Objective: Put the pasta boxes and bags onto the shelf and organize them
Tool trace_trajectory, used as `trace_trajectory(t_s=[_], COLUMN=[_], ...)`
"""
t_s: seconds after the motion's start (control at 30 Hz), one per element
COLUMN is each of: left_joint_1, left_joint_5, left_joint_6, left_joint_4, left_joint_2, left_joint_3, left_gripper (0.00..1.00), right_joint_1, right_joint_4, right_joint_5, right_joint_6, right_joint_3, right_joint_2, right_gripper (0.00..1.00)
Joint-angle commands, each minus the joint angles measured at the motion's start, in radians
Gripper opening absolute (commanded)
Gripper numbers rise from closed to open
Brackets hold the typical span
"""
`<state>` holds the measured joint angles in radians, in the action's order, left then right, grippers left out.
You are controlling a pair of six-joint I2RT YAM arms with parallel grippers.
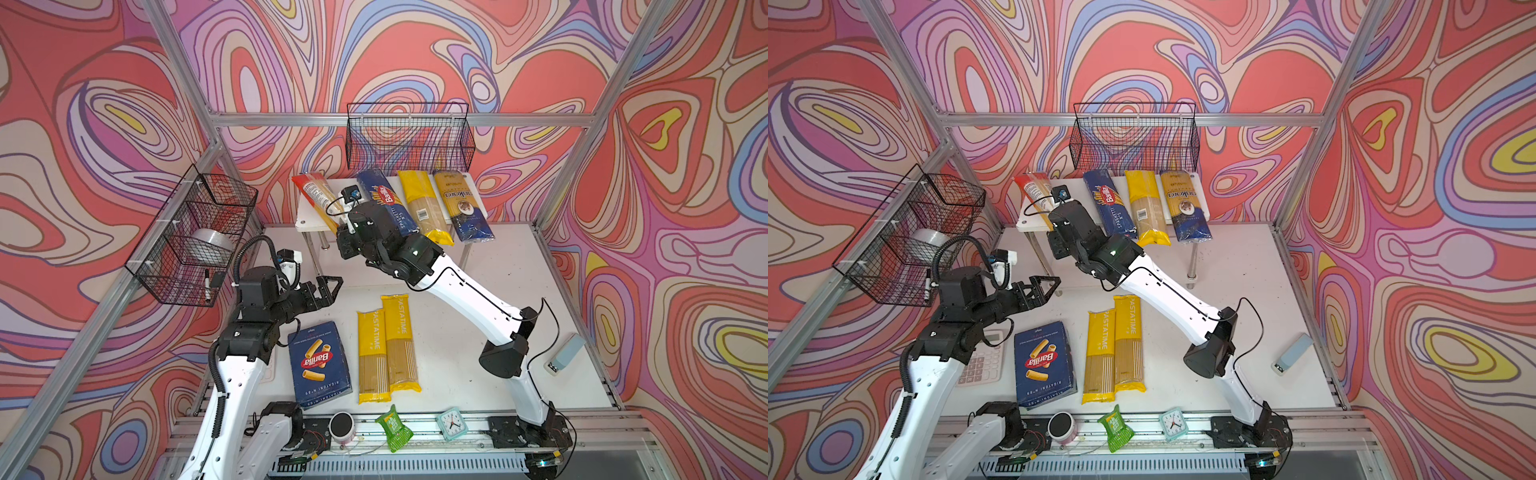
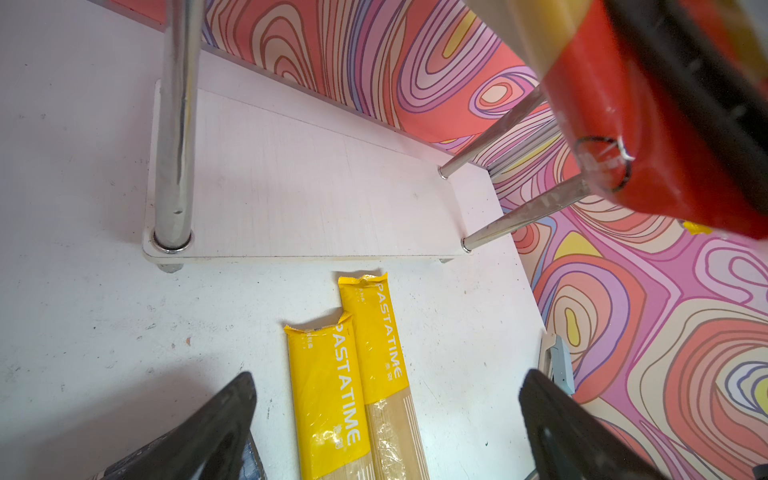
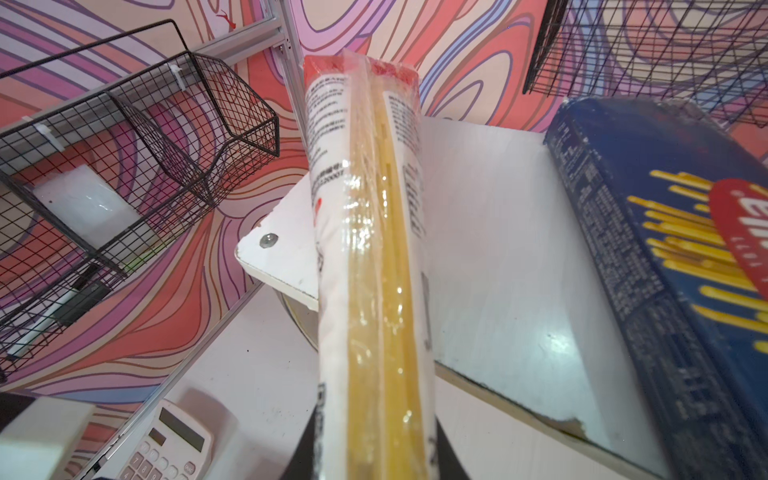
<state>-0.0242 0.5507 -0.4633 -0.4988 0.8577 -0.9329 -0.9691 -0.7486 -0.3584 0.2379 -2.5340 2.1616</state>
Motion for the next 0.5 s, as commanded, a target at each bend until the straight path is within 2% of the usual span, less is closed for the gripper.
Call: trace_trajectory(t_s=[0.0,0.17,0.3,0.33,0.4,0.47], left_joint_1=[0.009,0.009,0.009,0.009,0.009,0.009], left_joint_5=[0.012,0.0,0.005,0.003,-0.003,-0.006], left_joint_6=[0.015,0.026,0.029,0.032,0.038,0.041], left_joint_4=[-0.025,-0.031,-0.036,-0.04,-0.048,-0.05], left_joint_2=[-0.013,-0.012,-0.013,-0.014,-0.016,-0.017], left_joint_3=[-0.006,-0.006,-0.005,-0.005,-0.006,-0.008], left_gripper=[1.0,1.0,1.0,1.0,1.0,1.0], right_joint_1=[0.01,0.011,0.025,0.026,0.029,0.029], right_joint_4=[0.098,0.114,0.116,0.117,0.121,0.122], right_joint_5=[-0.104,-0.11,-0.114,-0.113,-0.11,-0.106], right_joint_6=[-0.001,-0.008,0.002,0.003,0.006,0.008], right_joint_3=[-0.035,-0.037,-0.032,-0.027,-0.018,-0.014], right_joint_2=[-0.037,-0.033,-0.027,-0.028,-0.03,-0.033], right_gripper=[0.07,0.1,0.21,0.26,0.46,0.56])
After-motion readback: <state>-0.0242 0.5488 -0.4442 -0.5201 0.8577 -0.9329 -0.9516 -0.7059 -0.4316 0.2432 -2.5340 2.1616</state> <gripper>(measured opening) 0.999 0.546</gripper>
